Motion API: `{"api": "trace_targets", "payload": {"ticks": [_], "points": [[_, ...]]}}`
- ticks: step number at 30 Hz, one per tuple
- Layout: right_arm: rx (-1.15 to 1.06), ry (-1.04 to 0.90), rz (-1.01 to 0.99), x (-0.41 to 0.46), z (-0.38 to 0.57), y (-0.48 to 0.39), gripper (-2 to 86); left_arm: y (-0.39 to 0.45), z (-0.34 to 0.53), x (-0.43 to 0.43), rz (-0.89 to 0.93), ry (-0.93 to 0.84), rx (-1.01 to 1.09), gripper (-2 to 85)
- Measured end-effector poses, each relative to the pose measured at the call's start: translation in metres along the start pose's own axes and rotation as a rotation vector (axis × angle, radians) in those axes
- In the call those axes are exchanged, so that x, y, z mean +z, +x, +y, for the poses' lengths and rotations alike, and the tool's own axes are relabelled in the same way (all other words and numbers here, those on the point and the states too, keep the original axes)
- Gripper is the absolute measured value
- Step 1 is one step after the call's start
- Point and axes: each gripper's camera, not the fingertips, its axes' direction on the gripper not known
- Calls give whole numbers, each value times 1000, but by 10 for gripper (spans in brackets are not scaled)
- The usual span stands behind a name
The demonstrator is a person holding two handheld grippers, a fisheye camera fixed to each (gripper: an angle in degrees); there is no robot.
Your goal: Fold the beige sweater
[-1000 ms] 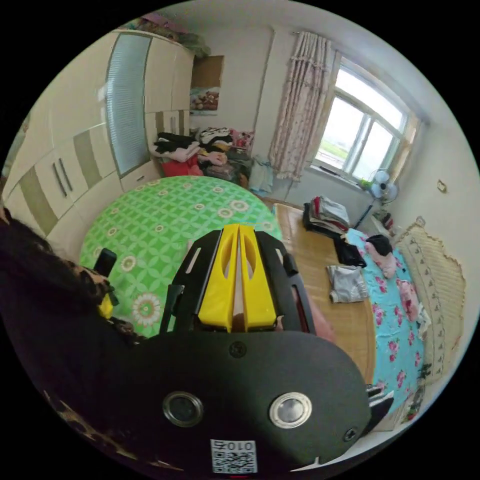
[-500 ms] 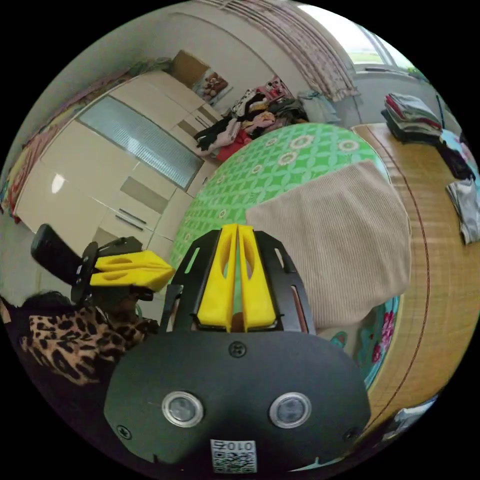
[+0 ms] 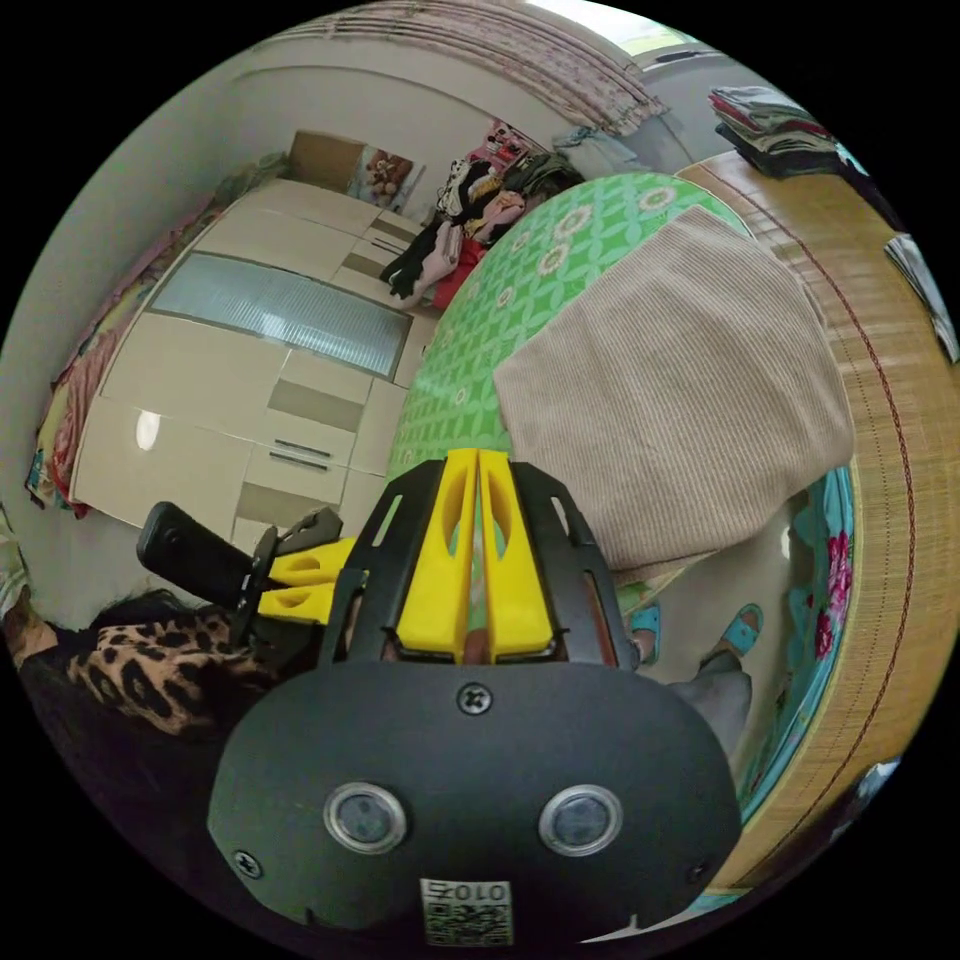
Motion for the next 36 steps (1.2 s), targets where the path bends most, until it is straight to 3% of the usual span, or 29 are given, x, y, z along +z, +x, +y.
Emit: {"api": "trace_targets", "payload": {"ticks": [6,10,12,14,16,19,22,25,30,34,36], "points": [[-84,49,-59,-8,15,-29,20,-16,18,-35,70,222,-104,-3],[-197,104,-67,-17,29,-66,22,-40,20,-64,212,304,-169,-3],[-329,159,-6,-32,39,-97,24,-60,20,-79,406,370,-220,-2],[-488,295,172,-59,59,-134,26,-93,25,-112,746,575,-198,-2],[-728,473,399,-86,99,-179,32,-110,33,-148,844,734,-140,-3],[-958,626,516,-95,147,-218,38,-106,33,-206,743,817,-5,-2],[-960,757,801,-96,175,-255,22,-89,31,-255,531,916,77,-1],[-996,940,680,-124,205,-271,19,-83,21,-290,448,883,164,2],[-1127,1171,666,-151,253,-288,33,-78,26,-344,210,986,184,5],[-1270,1220,719,-146,285,-305,71,-84,25,-373,179,1026,225,35],[-1209,1315,779,-142,290,-303,57,-88,24,-381,196,1051,228,51]]}}
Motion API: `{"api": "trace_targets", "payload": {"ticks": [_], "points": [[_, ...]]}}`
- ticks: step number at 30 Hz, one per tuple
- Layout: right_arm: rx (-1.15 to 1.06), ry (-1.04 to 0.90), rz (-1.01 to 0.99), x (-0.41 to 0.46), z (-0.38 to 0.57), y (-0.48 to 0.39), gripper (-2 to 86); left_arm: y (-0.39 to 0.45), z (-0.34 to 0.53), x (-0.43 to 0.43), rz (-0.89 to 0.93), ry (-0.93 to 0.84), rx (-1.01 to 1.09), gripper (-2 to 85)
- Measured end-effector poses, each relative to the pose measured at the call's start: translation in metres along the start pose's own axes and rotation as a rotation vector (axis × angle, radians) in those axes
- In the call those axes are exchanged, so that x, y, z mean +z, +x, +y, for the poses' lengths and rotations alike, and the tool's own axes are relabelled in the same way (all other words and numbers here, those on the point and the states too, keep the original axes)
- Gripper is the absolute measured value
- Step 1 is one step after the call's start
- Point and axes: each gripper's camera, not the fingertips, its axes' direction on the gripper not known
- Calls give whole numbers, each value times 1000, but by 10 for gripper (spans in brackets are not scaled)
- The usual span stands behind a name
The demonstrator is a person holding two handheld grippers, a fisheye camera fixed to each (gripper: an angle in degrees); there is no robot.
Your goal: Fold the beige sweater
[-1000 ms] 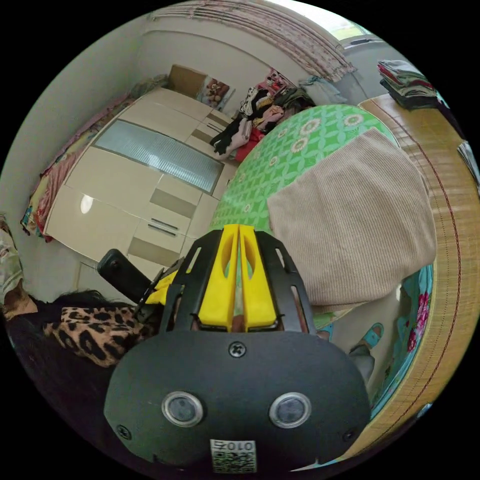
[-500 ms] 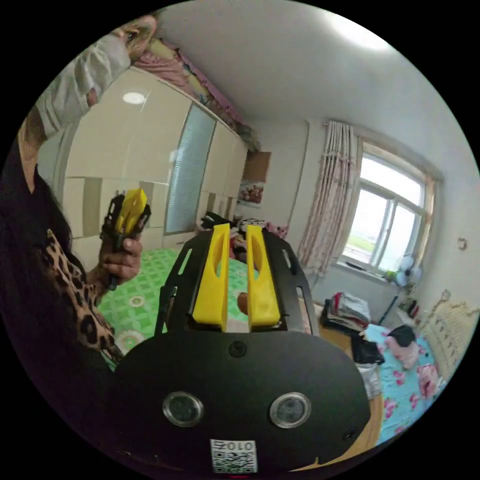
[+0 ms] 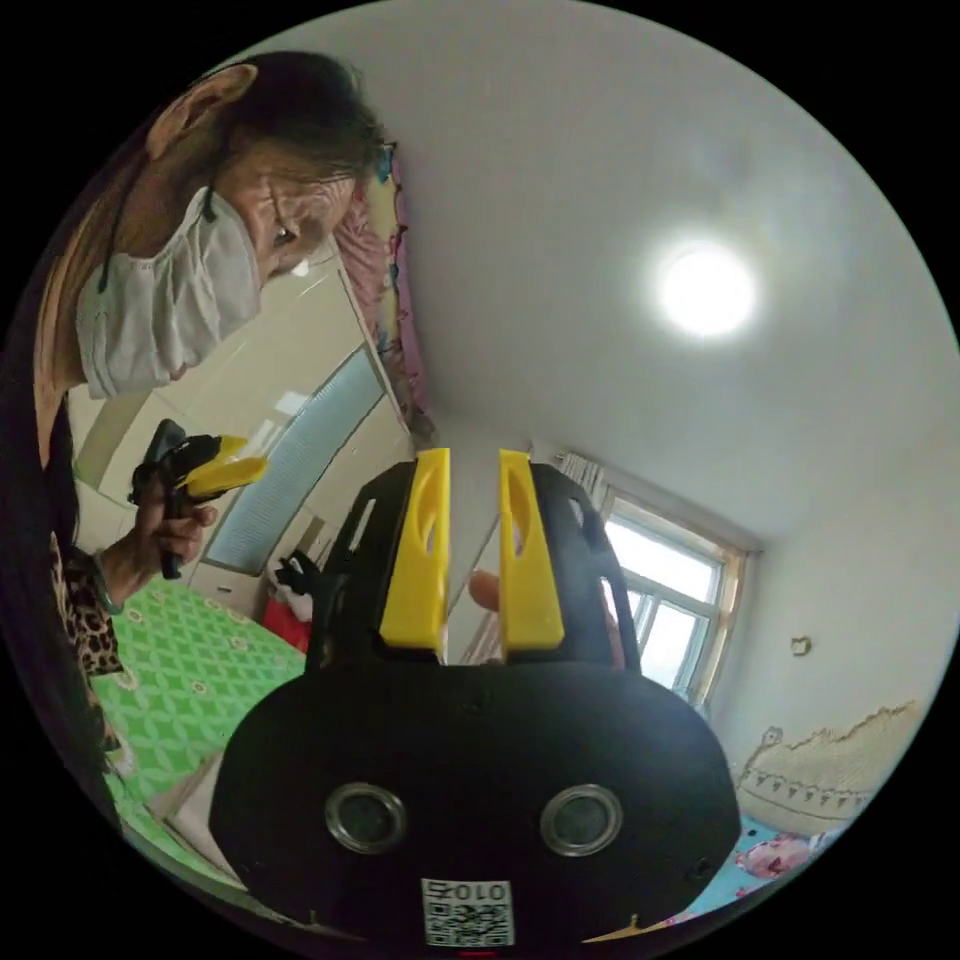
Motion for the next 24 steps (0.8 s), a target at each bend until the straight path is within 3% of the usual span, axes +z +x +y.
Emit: {"api": "trace_targets", "payload": {"ticks": [3,7,11,14,16,18,24], "points": [[121,-125,82,9,7,15,28,-4,-6,-7,-56,22,6,44],[256,-403,64,25,67,43,17,-26,3,-21,-324,-45,-53,9],[399,-711,-17,38,171,57,24,-81,48,-42,-308,-173,-265,4],[629,-903,-181,31,279,59,57,-117,100,-61,-325,-257,-453,2],[892,-964,-467,14,371,55,158,-132,137,-71,-330,-307,-566,1],[1132,-951,-566,-7,442,51,213,-143,173,-81,-329,-346,-674,0],[1683,-1046,-594,-85,669,10,242,-166,264,-104,-319,-409,-979,0]]}}
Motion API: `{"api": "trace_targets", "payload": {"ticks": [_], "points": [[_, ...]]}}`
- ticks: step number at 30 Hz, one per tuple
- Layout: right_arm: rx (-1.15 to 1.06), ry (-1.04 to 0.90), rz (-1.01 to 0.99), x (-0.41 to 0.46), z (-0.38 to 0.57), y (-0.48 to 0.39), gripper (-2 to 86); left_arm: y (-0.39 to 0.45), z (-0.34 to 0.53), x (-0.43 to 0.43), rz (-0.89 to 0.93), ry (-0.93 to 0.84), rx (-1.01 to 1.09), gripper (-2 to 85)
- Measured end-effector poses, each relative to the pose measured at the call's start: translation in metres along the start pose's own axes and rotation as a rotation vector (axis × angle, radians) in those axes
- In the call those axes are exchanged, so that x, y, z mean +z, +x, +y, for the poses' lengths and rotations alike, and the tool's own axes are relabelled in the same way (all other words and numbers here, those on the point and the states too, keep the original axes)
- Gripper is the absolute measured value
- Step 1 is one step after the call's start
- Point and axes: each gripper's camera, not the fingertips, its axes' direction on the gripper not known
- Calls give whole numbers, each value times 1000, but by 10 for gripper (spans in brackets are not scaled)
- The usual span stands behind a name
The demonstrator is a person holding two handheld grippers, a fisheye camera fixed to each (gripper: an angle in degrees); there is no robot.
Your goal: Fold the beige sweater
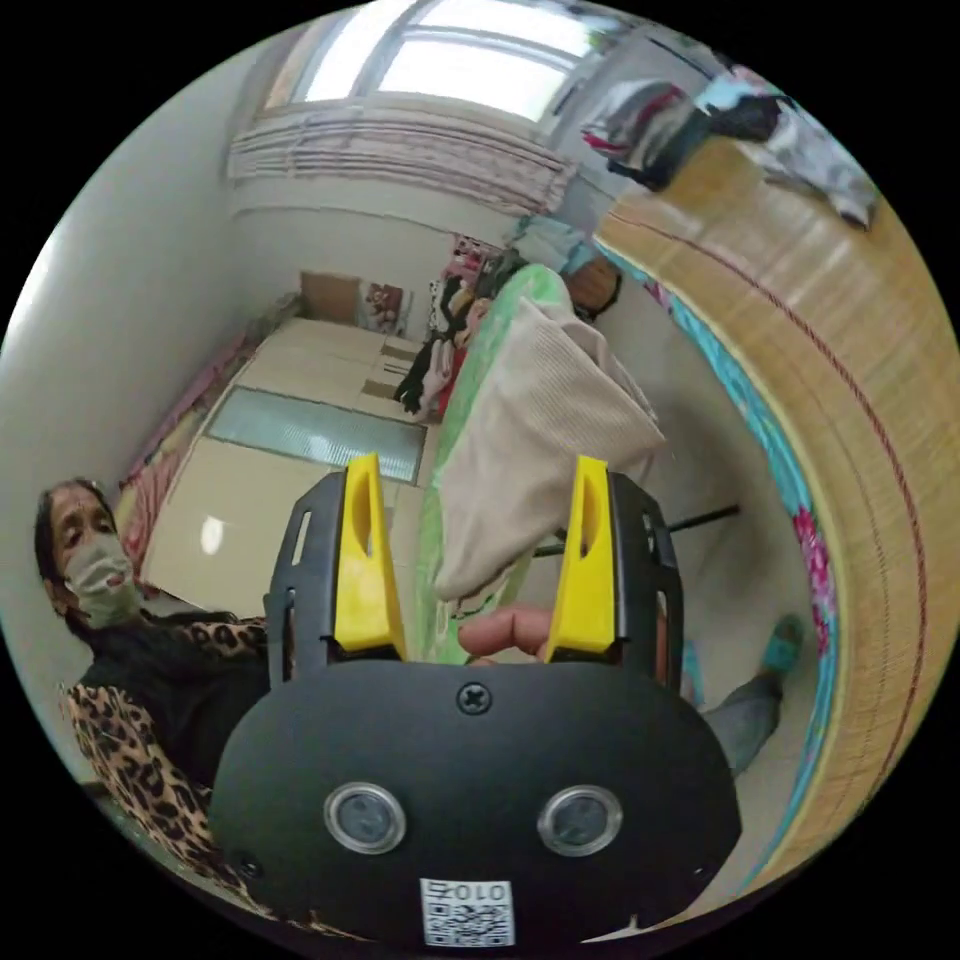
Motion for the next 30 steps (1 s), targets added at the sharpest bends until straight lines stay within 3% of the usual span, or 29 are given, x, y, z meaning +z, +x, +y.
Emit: {"api": "trace_targets", "payload": {"ticks": [4,11,15,16,21,26,30], "points": [[235,35,-189,35,3,126,245,-34,4,17,-16,-73,-100,1],[258,23,-311,99,-22,197,233,-65,3,39,-32,-107,-169,3],[159,118,-463,107,-25,212,126,-81,7,49,-59,-112,-198,6],[129,160,-425,103,-23,211,83,-88,9,51,-72,-110,-214,8],[41,130,-273,94,-18,187,51,-109,12,57,-162,-77,-276,35],[-18,44,-150,101,-13,165,42,-118,6,70,-502,-117,-246,99],[9,-9,-179,111,-2,186,42,-124,-2,85,-607,-160,-183,127]]}}
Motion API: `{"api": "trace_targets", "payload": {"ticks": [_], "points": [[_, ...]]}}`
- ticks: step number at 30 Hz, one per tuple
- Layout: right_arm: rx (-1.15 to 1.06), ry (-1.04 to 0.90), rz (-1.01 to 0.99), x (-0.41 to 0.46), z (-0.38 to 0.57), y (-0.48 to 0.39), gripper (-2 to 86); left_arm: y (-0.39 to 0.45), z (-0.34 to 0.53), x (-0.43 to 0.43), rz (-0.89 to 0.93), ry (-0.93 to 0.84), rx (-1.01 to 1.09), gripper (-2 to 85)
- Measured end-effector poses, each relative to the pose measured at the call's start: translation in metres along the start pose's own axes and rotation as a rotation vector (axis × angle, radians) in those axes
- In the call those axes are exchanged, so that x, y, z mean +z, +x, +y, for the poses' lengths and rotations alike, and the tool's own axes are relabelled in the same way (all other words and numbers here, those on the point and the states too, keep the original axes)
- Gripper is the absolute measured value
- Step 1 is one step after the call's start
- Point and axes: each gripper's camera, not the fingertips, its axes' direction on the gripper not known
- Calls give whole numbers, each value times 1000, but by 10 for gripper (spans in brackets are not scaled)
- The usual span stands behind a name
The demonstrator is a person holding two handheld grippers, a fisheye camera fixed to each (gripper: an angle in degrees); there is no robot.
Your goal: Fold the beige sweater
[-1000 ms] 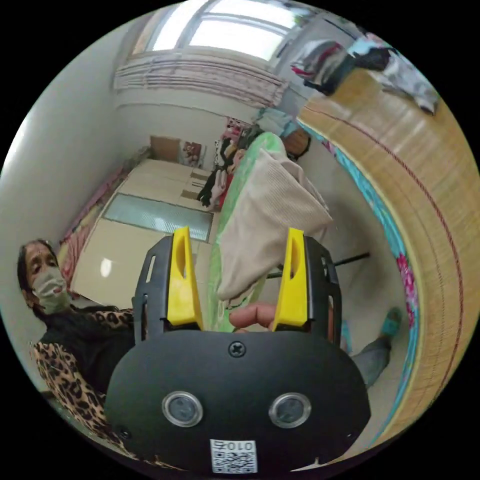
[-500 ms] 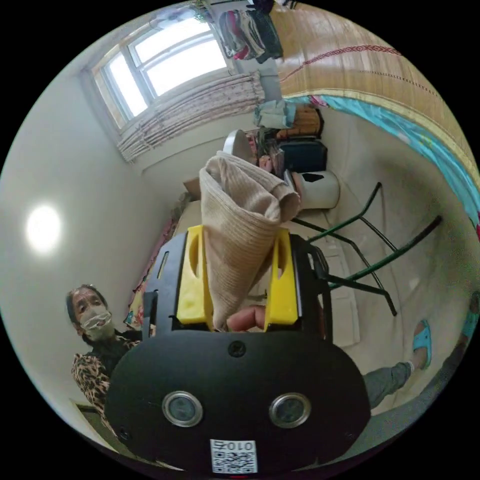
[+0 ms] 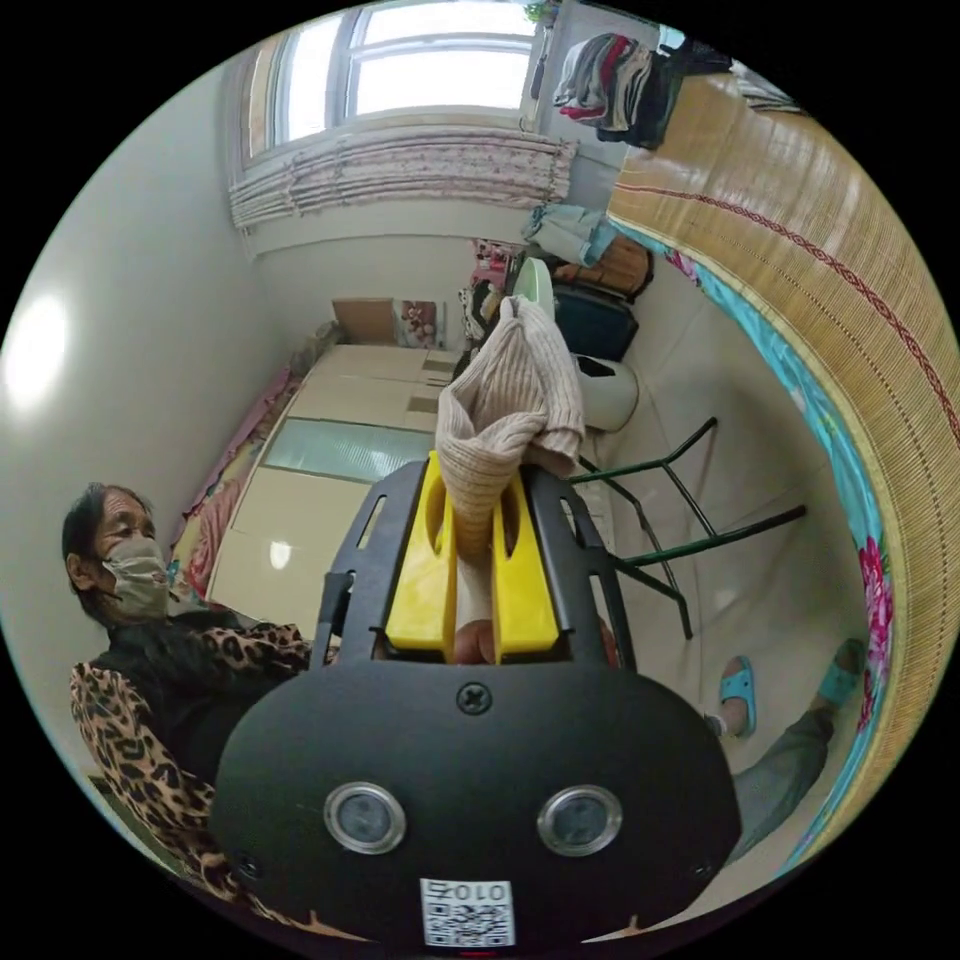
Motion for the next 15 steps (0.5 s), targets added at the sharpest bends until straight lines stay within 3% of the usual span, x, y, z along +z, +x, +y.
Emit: {"api": "trace_targets", "payload": {"ticks": [5,15], "points": [[77,-14,-75,13,12,38,43,-30,-19,35,108,-28,-37,152],[69,1,16,40,40,55,46,-69,-26,94,209,-54,67,157]]}}
